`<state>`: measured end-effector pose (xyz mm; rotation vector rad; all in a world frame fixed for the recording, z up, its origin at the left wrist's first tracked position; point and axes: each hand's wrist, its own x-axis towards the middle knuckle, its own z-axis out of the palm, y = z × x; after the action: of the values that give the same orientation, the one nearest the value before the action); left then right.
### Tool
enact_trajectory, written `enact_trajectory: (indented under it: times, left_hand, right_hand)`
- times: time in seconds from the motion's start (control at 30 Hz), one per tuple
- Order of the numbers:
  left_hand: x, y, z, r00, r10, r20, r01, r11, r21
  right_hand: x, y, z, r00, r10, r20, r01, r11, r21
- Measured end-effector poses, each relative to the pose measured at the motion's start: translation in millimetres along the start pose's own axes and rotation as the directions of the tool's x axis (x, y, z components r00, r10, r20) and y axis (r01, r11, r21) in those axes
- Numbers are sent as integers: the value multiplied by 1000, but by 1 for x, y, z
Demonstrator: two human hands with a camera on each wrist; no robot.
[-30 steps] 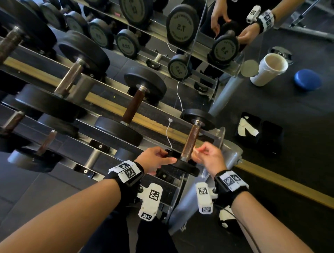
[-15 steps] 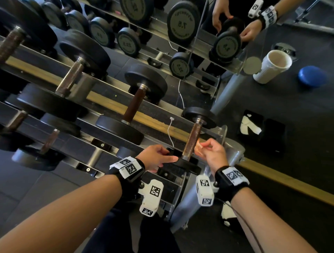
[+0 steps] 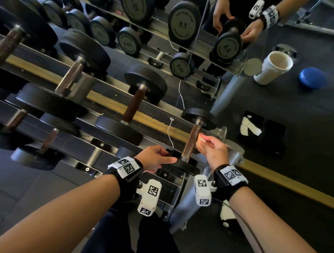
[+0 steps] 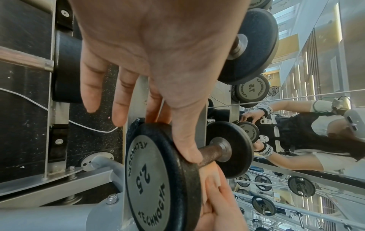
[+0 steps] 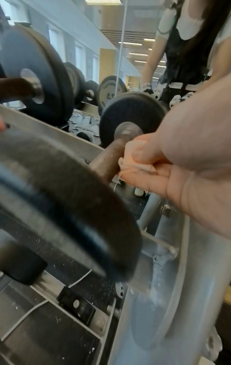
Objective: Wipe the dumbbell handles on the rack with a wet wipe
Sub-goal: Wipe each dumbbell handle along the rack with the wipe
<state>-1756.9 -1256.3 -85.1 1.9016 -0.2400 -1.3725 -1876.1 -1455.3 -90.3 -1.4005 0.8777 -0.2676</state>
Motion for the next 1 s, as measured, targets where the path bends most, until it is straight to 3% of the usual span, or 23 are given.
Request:
enact_trajectory:
  times: [0.17, 0.23, 0.3, 0.37, 0.47, 0.5, 0.57, 0.73, 0.8, 0.93, 1.0]
  left_hand:
    - [-6, 6, 1, 1000, 2, -7, -2, 1000, 21]
    - [-13, 14, 0, 998, 44, -53, -37, 992, 123]
    - [-22, 26, -1, 977, 166, -132, -124, 952, 280]
    - [-35, 41, -3, 915, 360, -181, -289, 899, 331]
    - [-54, 67, -7, 755, 624, -202, -551, 770, 322]
    - [-60, 75, -9, 712, 669, -212, -597, 736, 318]
    - [-68, 88, -16, 675, 699, -234, -628, 712, 316]
    - [-77, 99, -37, 695, 666, -272, -607, 746, 273]
    - [-82, 103, -48, 723, 621, -301, -590, 783, 198]
    - [-98, 110, -74, 785, 549, -287, -578, 816, -22]
    - [-105, 113, -85, 825, 501, -262, -560, 789, -255]
  right_hand:
    - [-33, -6, -9, 979, 72, 192, -40, 986, -163]
    - [-36, -22, -12, 976, 106, 189, -96, 994, -61]
    - [-35, -40, -11, 990, 112, 89, -121, 987, 105]
    - [-35, -56, -6, 993, 113, 32, -117, 964, 240]
    - [-41, -73, 13, 995, 96, 29, -100, 947, 304]
    - [-44, -79, 21, 996, 79, 34, -86, 948, 307]
    - [-50, -90, 35, 998, 44, 38, -53, 957, 285]
    - [-64, -113, 57, 998, -32, 45, 23, 983, 183]
    - [-67, -121, 60, 995, -56, 83, 45, 990, 134]
    - [-69, -141, 55, 980, -107, 169, 107, 994, 11]
    - [-73, -152, 54, 967, -160, 199, 180, 980, -89]
